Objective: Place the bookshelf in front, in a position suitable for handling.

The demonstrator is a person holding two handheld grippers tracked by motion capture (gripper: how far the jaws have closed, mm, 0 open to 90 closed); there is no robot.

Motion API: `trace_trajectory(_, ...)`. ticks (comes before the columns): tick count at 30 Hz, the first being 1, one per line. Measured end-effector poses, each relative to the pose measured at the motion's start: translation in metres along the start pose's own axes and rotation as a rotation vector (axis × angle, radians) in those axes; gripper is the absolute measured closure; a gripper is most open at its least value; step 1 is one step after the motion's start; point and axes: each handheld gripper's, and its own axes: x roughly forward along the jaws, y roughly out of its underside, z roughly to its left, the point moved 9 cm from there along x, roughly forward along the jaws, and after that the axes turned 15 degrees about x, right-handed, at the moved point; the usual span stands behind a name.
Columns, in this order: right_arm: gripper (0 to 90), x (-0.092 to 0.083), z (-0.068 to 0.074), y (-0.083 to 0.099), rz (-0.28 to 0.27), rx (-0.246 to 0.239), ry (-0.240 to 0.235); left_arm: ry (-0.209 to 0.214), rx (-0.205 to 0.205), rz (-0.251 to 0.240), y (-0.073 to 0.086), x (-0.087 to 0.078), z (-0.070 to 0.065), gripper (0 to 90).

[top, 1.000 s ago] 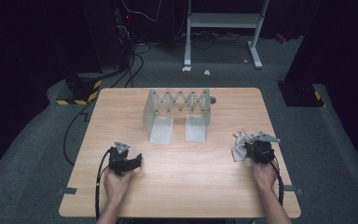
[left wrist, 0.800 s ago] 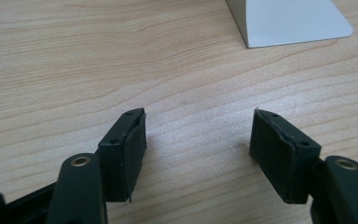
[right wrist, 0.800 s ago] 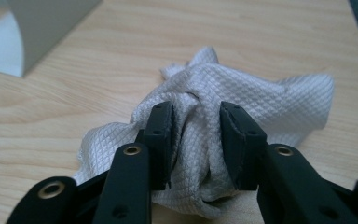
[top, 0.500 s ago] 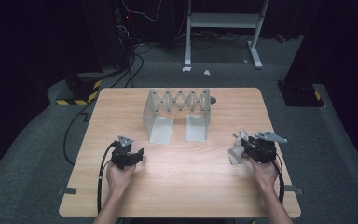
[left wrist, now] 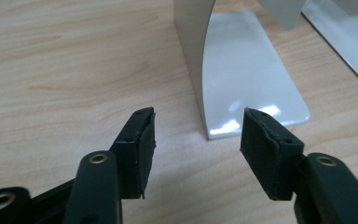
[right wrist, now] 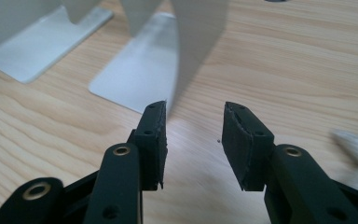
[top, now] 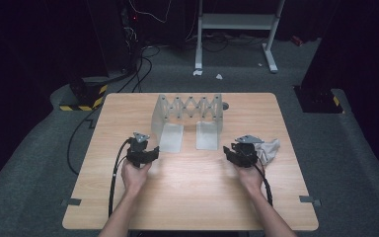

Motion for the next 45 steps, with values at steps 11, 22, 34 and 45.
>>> trace_trajectory(11,65.8,0.034,0.013,-0.004,0.011,-0.008,0.047,0.007,-0.038,-0.026,-0.001,0.028,-0.006,60.5)
trace_trajectory(22,78.8,0.054,0.014,-0.005,0.025,0.019,0.114,-0.002,-0.015,-0.015,-0.009,0.033,-0.007,75.3)
trace_trajectory(34,84.3,0.055,0.006,-0.003,0.038,0.081,0.115,0.007,-0.035,0.011,-0.007,0.035,-0.006,86.0)
trace_trajectory(45,85.6,0.049,0.004,0.001,0.038,0.078,0.111,0.035,-0.045,0.006,-0.004,0.030,-0.013,86.1)
